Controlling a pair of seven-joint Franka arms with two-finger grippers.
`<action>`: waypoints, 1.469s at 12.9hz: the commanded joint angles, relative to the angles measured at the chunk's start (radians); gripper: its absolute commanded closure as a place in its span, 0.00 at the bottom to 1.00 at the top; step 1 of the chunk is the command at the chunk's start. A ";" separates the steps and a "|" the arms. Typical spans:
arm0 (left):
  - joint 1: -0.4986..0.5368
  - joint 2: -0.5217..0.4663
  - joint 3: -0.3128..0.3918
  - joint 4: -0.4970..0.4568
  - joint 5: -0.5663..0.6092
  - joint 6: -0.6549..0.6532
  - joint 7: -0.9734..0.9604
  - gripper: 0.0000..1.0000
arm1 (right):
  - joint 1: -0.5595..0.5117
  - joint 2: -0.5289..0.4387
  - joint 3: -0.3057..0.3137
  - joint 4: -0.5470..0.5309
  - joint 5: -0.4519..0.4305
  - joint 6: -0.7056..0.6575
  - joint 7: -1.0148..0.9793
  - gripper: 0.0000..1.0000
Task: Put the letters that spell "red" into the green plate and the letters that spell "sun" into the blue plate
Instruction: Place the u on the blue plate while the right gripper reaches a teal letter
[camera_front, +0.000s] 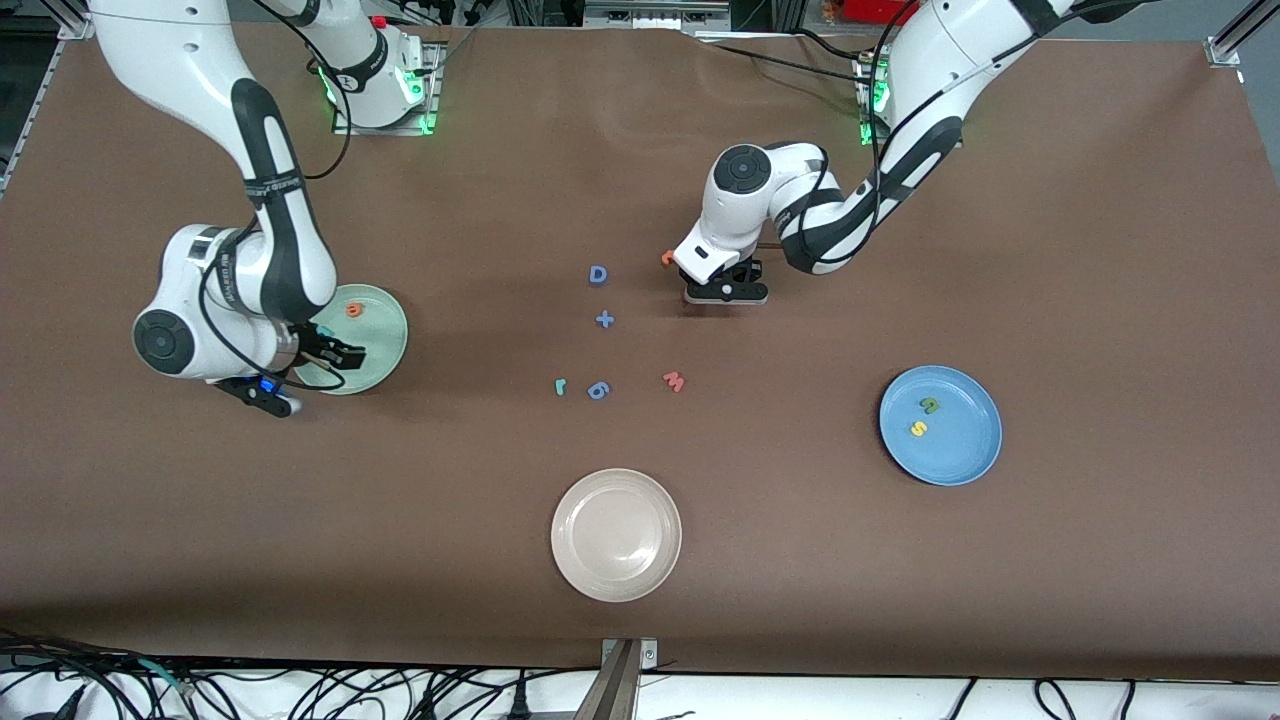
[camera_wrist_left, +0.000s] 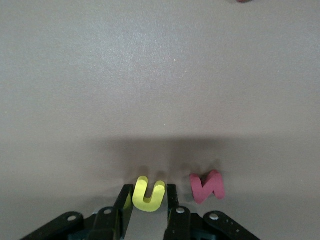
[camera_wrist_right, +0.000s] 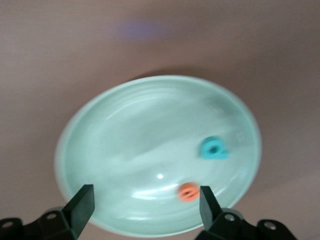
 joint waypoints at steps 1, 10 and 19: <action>0.007 0.014 0.006 0.005 0.052 0.011 -0.027 0.88 | 0.001 0.000 0.088 0.072 0.010 -0.012 0.184 0.05; 0.022 0.011 0.006 0.028 0.050 0.007 -0.030 0.97 | 0.001 0.127 0.311 0.264 0.007 0.141 0.637 0.01; 0.204 -0.004 -0.006 0.132 0.003 -0.115 0.093 1.00 | 0.123 0.235 0.344 0.289 -0.004 0.373 0.760 0.02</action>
